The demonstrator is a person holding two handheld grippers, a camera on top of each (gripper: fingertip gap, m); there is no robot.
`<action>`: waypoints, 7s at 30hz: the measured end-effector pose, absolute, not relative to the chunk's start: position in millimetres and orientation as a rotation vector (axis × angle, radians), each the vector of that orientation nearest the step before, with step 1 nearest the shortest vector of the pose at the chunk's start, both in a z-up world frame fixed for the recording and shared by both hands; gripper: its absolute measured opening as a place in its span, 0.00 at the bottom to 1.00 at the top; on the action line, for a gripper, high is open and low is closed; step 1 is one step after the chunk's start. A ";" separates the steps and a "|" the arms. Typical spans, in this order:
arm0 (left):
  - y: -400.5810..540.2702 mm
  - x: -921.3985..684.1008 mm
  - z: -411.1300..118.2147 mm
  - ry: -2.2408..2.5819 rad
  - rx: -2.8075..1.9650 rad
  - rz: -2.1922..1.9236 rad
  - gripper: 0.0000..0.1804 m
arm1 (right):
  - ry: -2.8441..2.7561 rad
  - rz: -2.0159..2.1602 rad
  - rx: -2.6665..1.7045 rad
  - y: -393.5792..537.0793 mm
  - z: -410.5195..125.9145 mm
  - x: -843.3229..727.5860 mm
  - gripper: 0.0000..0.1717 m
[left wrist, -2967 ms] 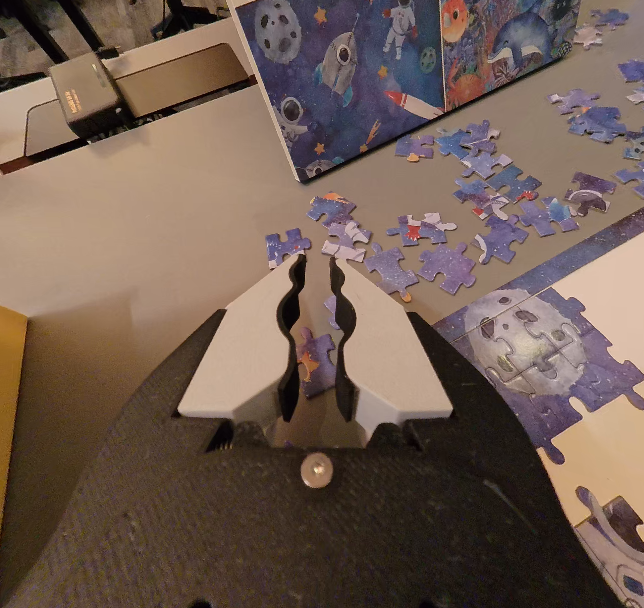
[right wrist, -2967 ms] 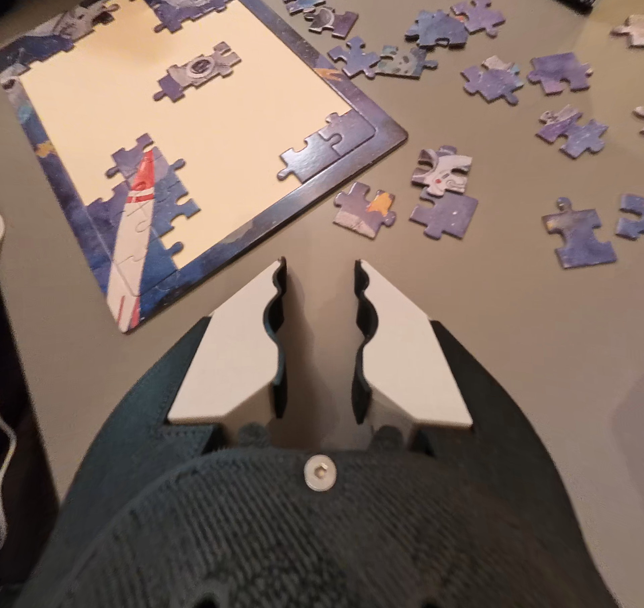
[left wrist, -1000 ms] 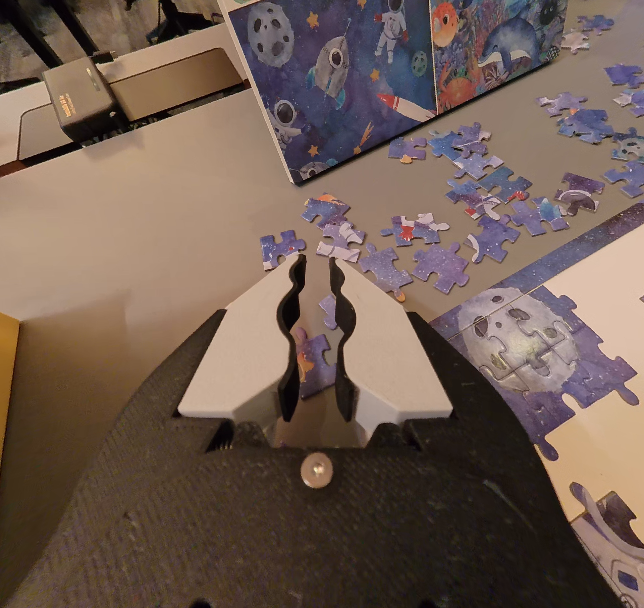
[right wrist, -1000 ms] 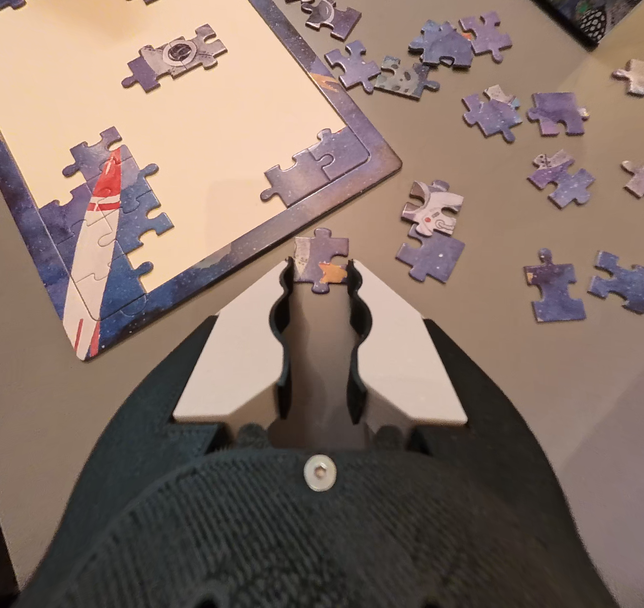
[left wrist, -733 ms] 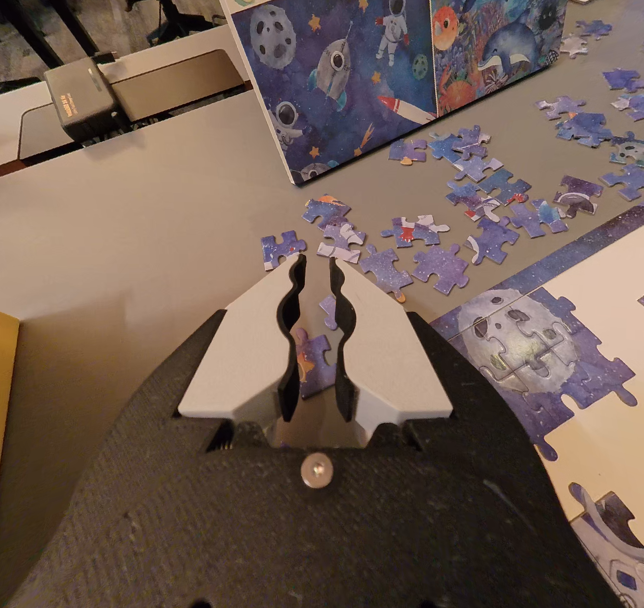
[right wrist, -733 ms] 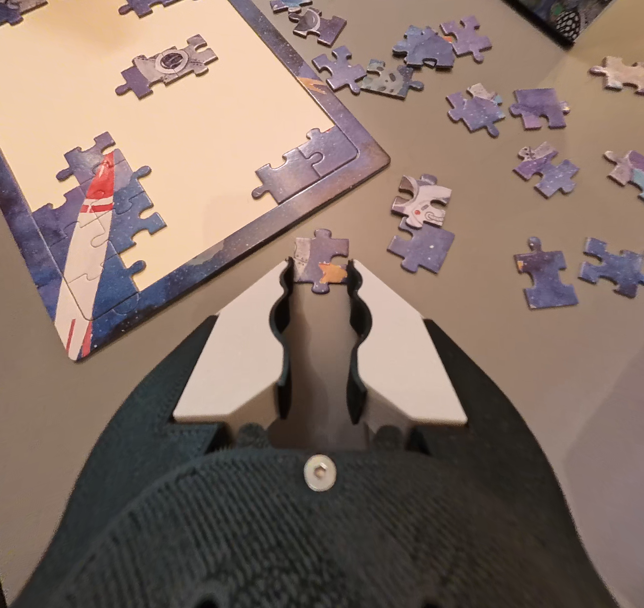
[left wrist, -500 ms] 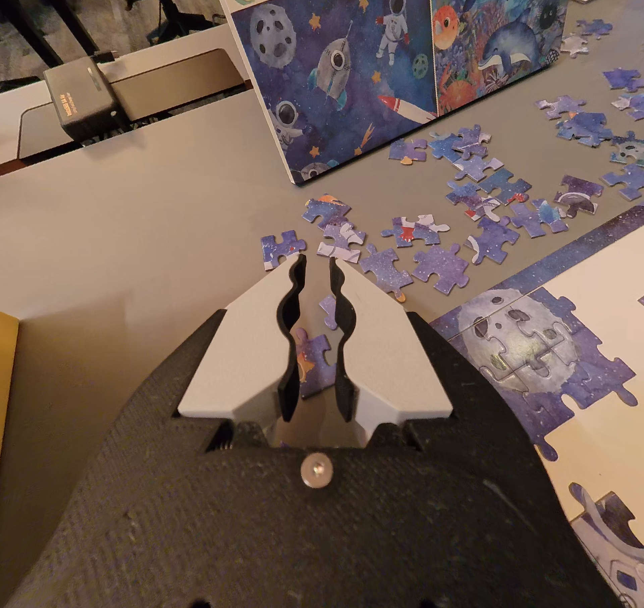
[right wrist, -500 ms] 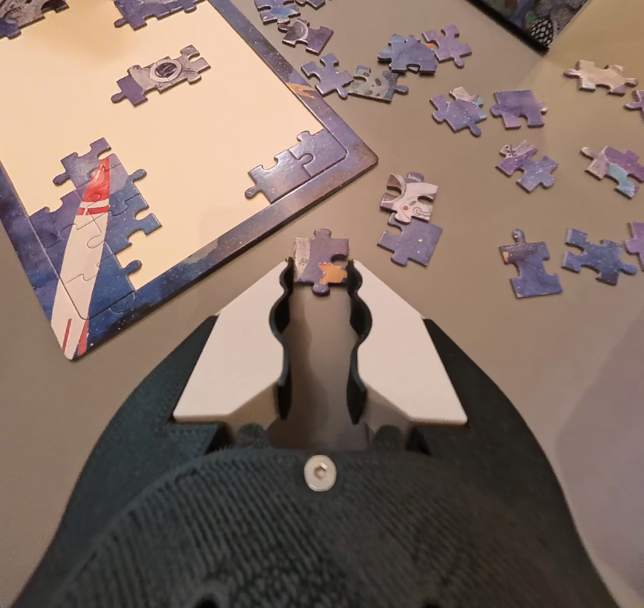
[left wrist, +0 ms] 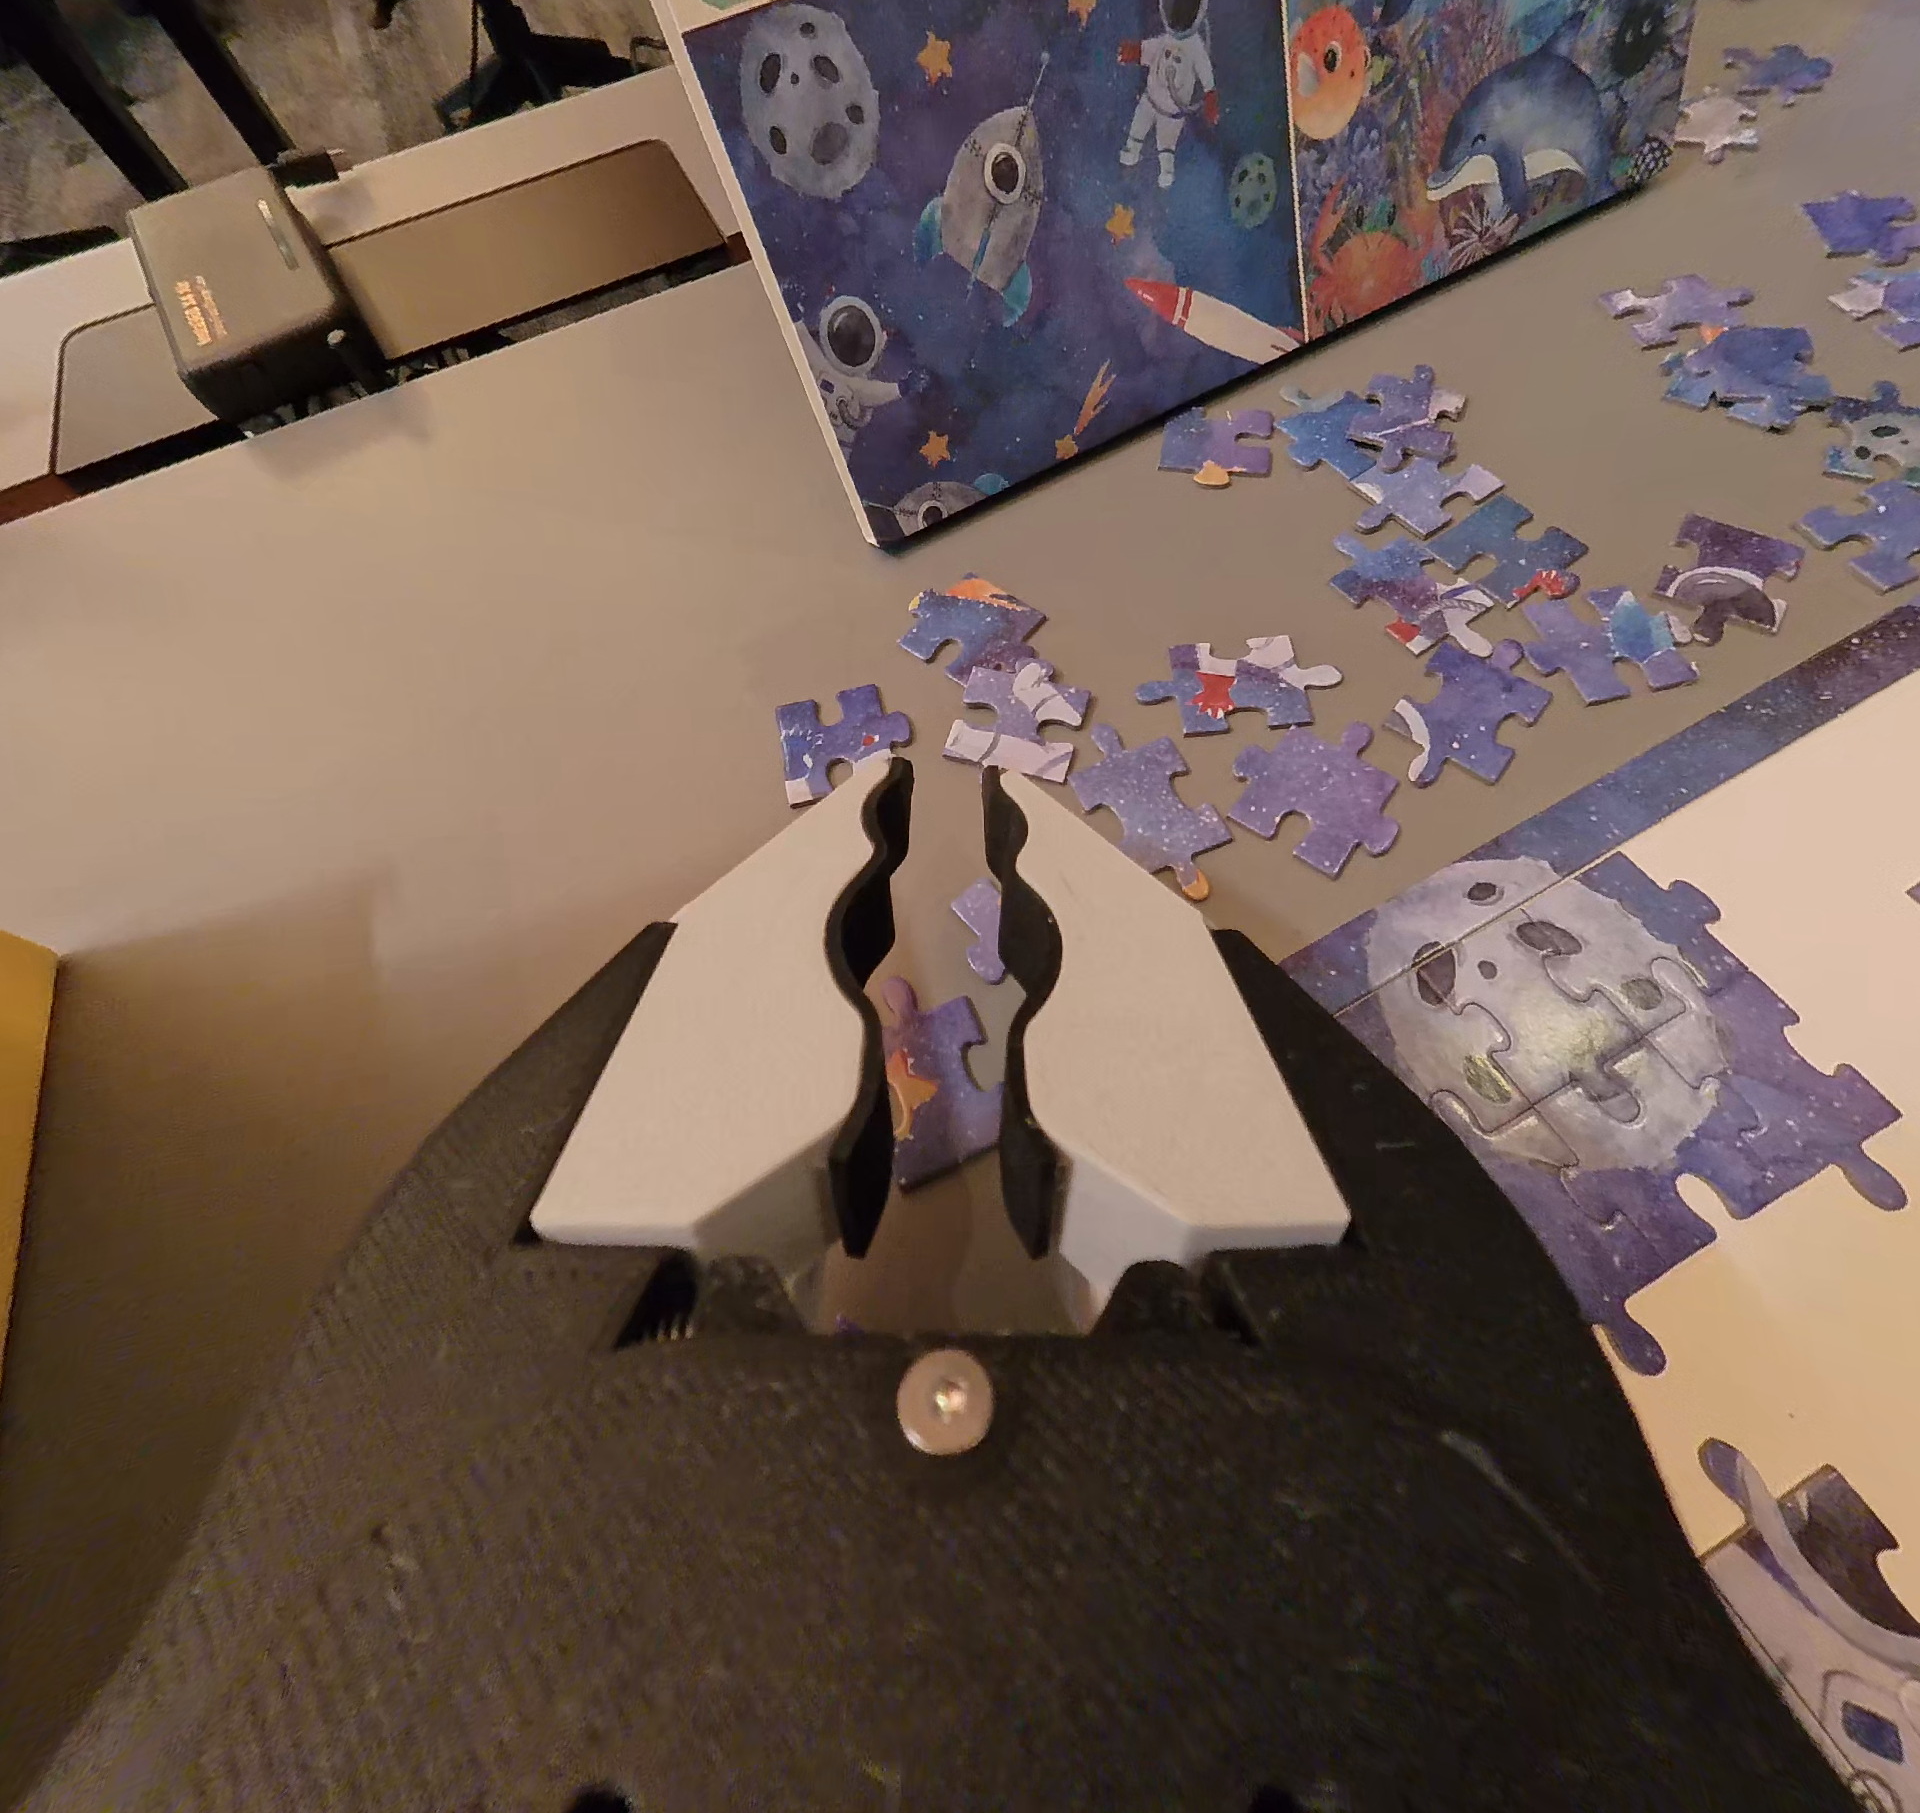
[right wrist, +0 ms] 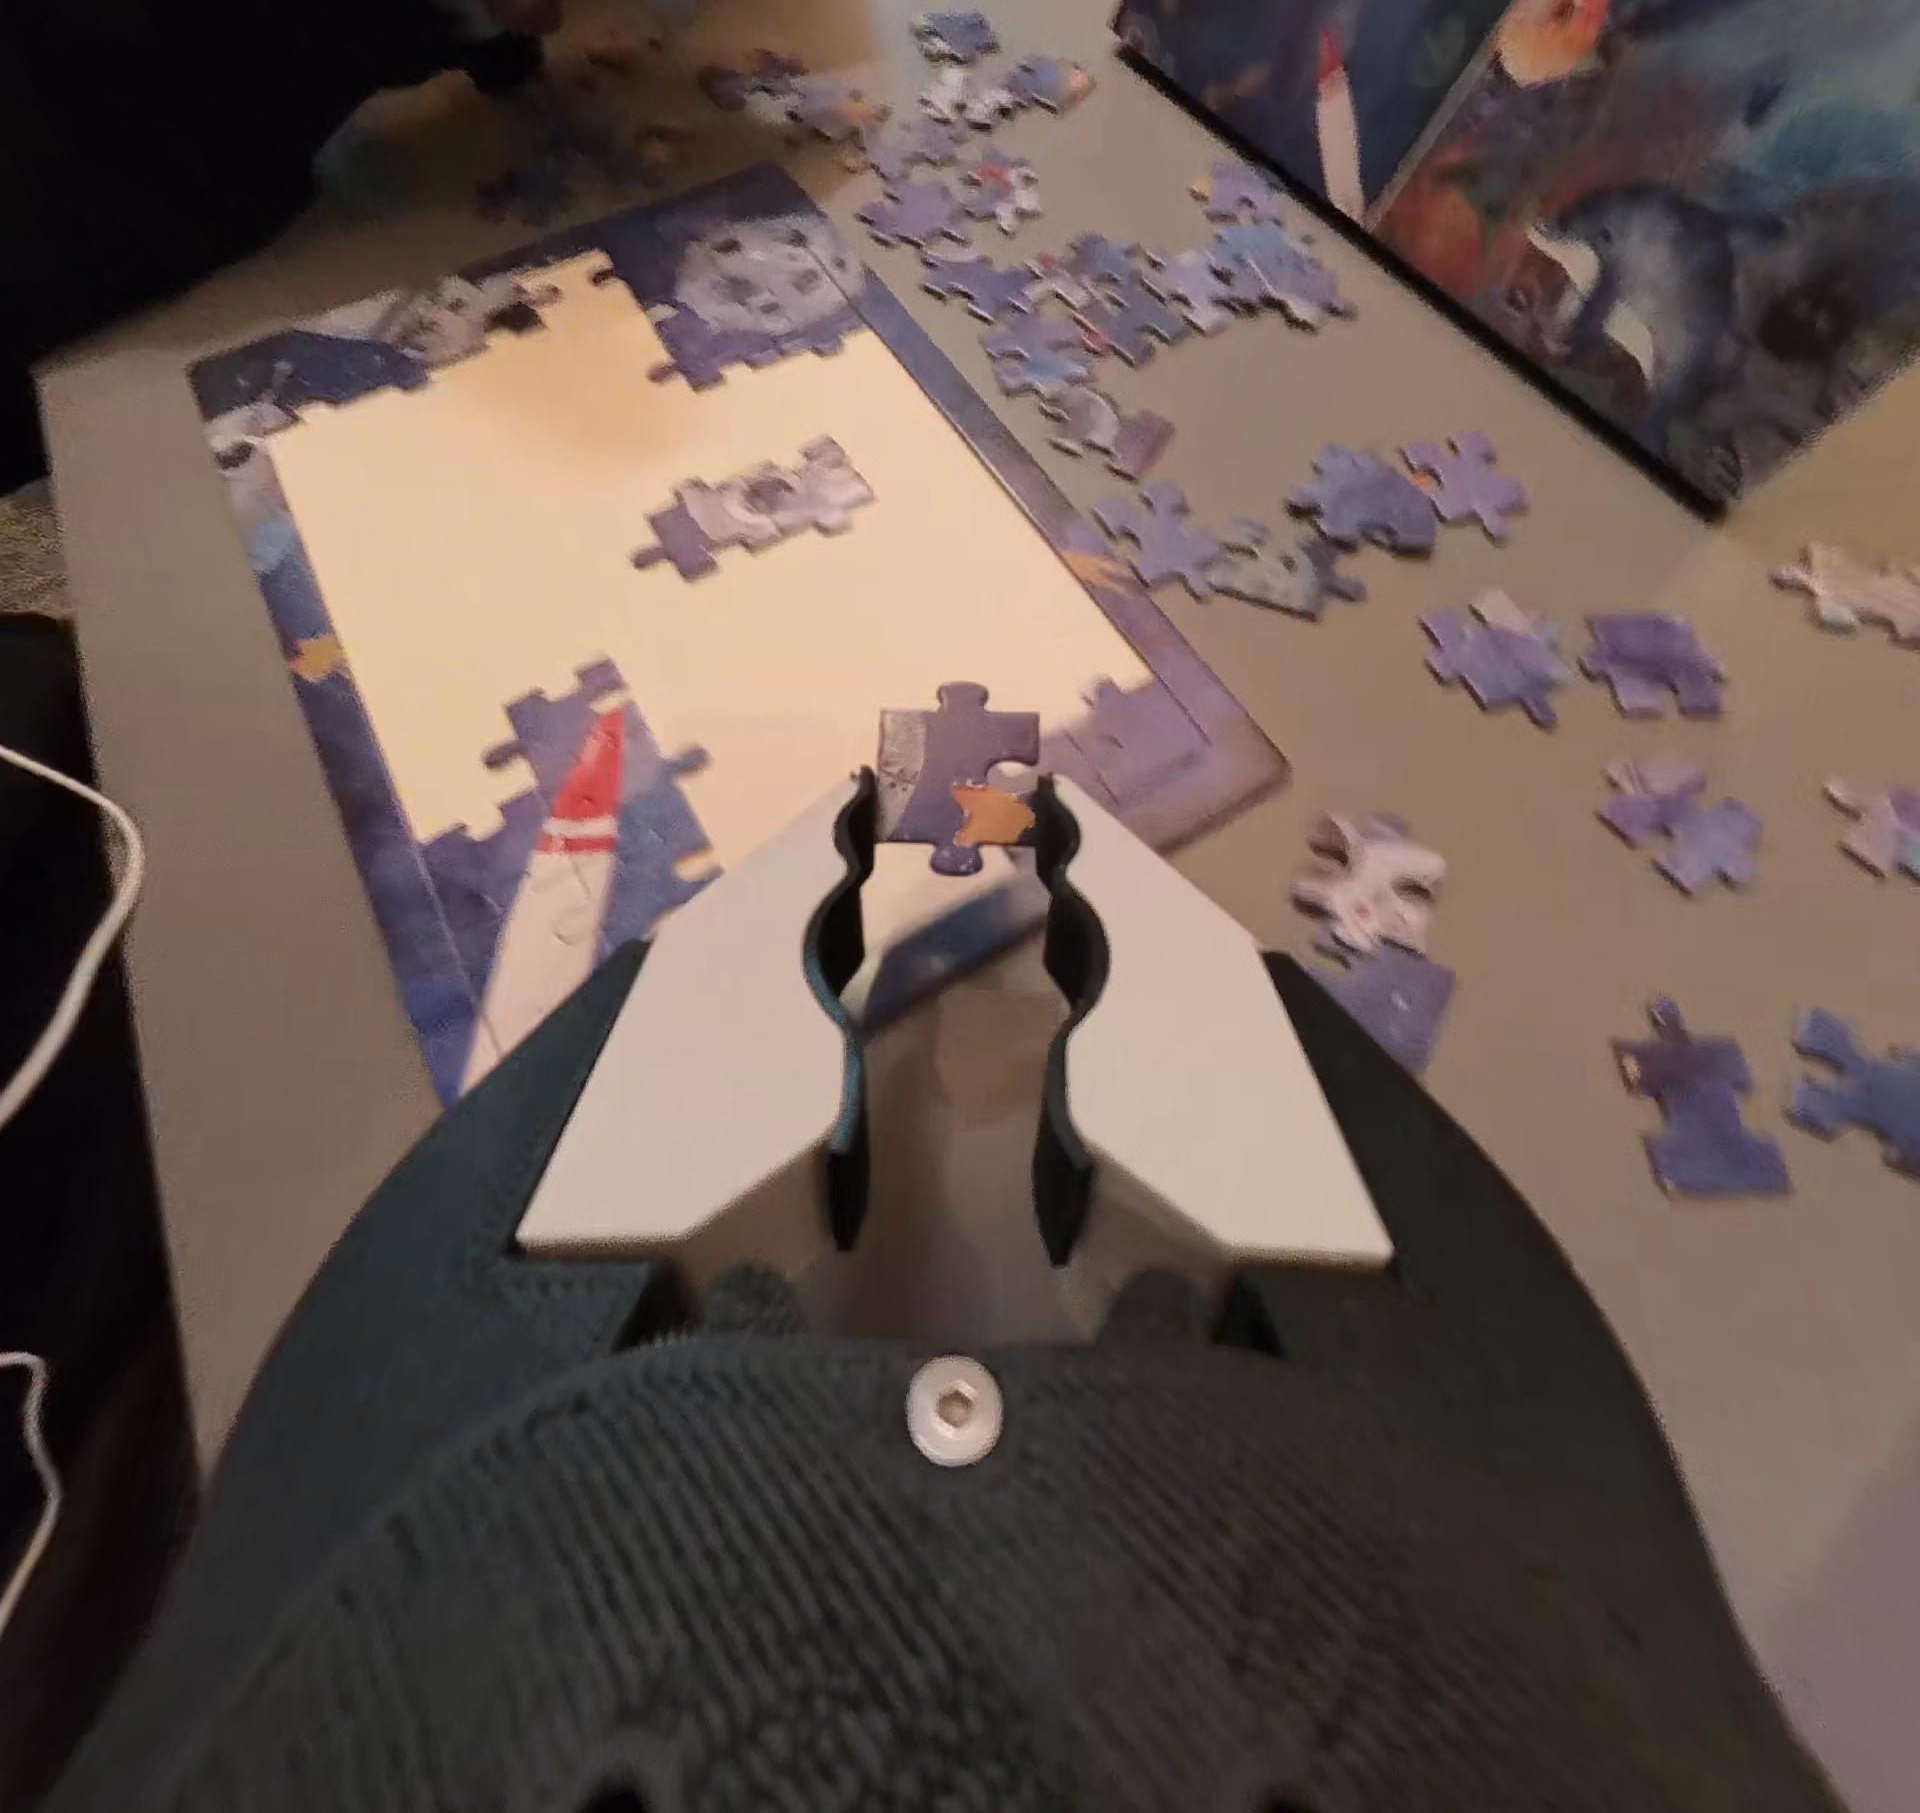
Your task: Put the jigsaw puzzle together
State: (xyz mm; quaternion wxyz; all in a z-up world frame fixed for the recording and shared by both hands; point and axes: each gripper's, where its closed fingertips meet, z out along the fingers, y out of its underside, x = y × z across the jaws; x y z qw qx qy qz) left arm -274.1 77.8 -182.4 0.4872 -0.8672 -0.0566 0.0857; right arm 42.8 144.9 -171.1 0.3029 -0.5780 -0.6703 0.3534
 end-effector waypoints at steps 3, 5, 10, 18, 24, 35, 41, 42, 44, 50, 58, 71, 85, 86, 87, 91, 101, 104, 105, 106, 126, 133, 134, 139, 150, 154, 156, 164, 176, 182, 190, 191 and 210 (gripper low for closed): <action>78.0 -273.9 -182.1 -0.136 -2.108 0.209 0.07 | -1.864 1.001 -1.452 100.9 -164.5 17.3 0.17; 78.0 -273.6 -181.8 -0.135 -2.108 0.207 0.07 | -1.941 1.058 -1.395 66.0 -165.7 -0.4 0.17; 78.0 -272.7 -179.9 -0.133 -2.100 0.203 0.07 | -2.165 1.152 -1.277 -16.4 -184.5 -35.3 0.17; 78.5 -270.8 -176.8 -0.126 -2.090 0.196 0.07 | -2.399 1.043 -1.164 -65.0 -209.3 -61.2 0.17; 78.7 -269.5 -174.2 -0.126 -2.080 0.183 0.07 | -2.450 0.953 -1.159 -65.6 -218.6 -64.8 0.17; 78.8 -268.5 -173.0 -0.127 -2.074 0.175 0.07 | -2.441 0.927 -1.121 -66.9 -216.3 -65.6 0.17; 78.8 -268.9 -173.4 -0.129 -2.075 0.175 0.07 | -2.438 0.922 -1.116 -65.5 -217.0 -65.6 0.17; 78.8 -268.9 -173.3 -0.129 -2.075 0.175 0.07 | -2.437 0.924 -1.115 -65.4 -216.6 -65.2 0.17; 78.8 -268.9 -173.4 -0.129 -2.076 0.175 0.07 | -2.433 0.926 -1.114 -65.0 -215.5 -64.8 0.17; 78.9 -269.0 -173.7 -0.128 -2.077 0.176 0.07 | -2.430 0.938 -1.114 -65.5 -214.5 -65.6 0.17; 78.9 -269.0 -173.2 -0.128 -2.075 0.174 0.07 | -2.435 0.933 -1.109 -65.9 -215.4 -66.0 0.17; 79.0 -268.9 -173.3 -0.128 -2.076 0.174 0.07 | -2.411 0.970 -1.127 -68.1 -211.9 -70.3 0.15; 78.9 -269.1 -172.5 -0.129 -2.073 0.173 0.07 | -2.429 0.990 -1.148 -70.5 -215.8 -71.4 0.08; 78.9 -269.1 -172.7 -0.129 -2.073 0.173 0.07 | -2.433 0.973 -1.150 -69.0 -217.8 -71.2 0.08; 78.8 -269.0 -172.7 -0.128 -2.074 0.173 0.07 | -2.431 0.967 -1.143 -68.2 -216.9 -71.2 0.08; 78.7 -269.2 -172.4 -0.130 -2.072 0.172 0.07 | -2.314 0.912 -1.151 -41.2 -199.4 -77.3 0.08; 78.5 -269.5 -172.8 -0.131 -2.073 0.174 0.07 | -1.878 0.869 -1.259 68.3 -146.8 -72.0 0.08; 78.7 -269.8 -174.3 -0.129 -2.080 0.179 0.07 | -1.867 1.128 -1.284 51.0 -137.4 -66.6 0.08; 78.7 -269.9 -175.0 -0.130 -2.083 0.180 0.07 | -1.897 1.253 -1.267 32.6 -136.4 -65.3 0.09; 78.7 -270.1 -175.4 -0.130 -2.085 0.181 0.07 | -1.948 1.345 -1.256 14.0 -139.9 -63.4 0.10; 78.4 -269.7 -174.1 -0.129 -2.079 0.178 0.07 | -2.412 0.974 -1.167 -68.8 -219.4 -59.0 0.25; 78.6 -269.3 -174.5 -0.126 -2.080 0.180 0.07 | -2.404 0.984 -1.165 -68.9 -219.3 -59.2 0.25; 78.6 -269.4 -174.4 -0.127 -2.080 0.180 0.07 | -2.404 0.987 -1.164 -68.9 -219.4 -59.1 0.25; 78.8 -269.3 -174.9 -0.126 -2.082 0.179 0.07 | -2.401 0.991 -1.162 -69.1 -219.4 -59.2 0.25; 79.3 -268.7 -175.2 -0.124 -2.083 0.178 0.07 | -2.412 0.990 -1.132 -73.4 -219.8 -59.8 0.26; 79.4 -268.2 -174.9 -0.122 -2.082 0.177 0.07 | -2.410 1.007 -1.124 -75.5 -217.4 -61.6 0.31; 79.5 -267.9 -175.2 -0.121 -2.084 0.175 0.07 | -2.390 1.036 -1.133 -76.3 -214.4 -65.3 0.34; 79.9 -266.8 -176.0 -0.115 -2.088 0.172 0.07 | -2.425 0.965 -1.106 -78.5 -220.8 -75.3 0.40; 80.0 -266.2 -176.4 -0.111 -2.090 0.171 0.07 | -2.424 0.964 -1.087 -78.2 -220.8 -77.6 0.38; 79.8 -266.5 -175.4 -0.113 -2.086 0.171 0.07 | -2.324 1.034 -1.084 -67.1 -198.5 -79.7 0.40; 79.8 -266.8 -173.5 -0.115 -2.077 0.176 0.07 | -1.723 1.063 -1.202 88.0 -116.9 -70.4 0.32; 79.8 -267.0 -173.6 -0.115 -2.077 0.177 0.07 | -1.641 1.060 -1.232 114.8 -113.7 -64.0 0.31; 81.2 -263.6 -170.0 -0.137 -2.051 0.111 0.07 | -1.079 0.924 -1.566 299.4 -141.2 57.9 0.19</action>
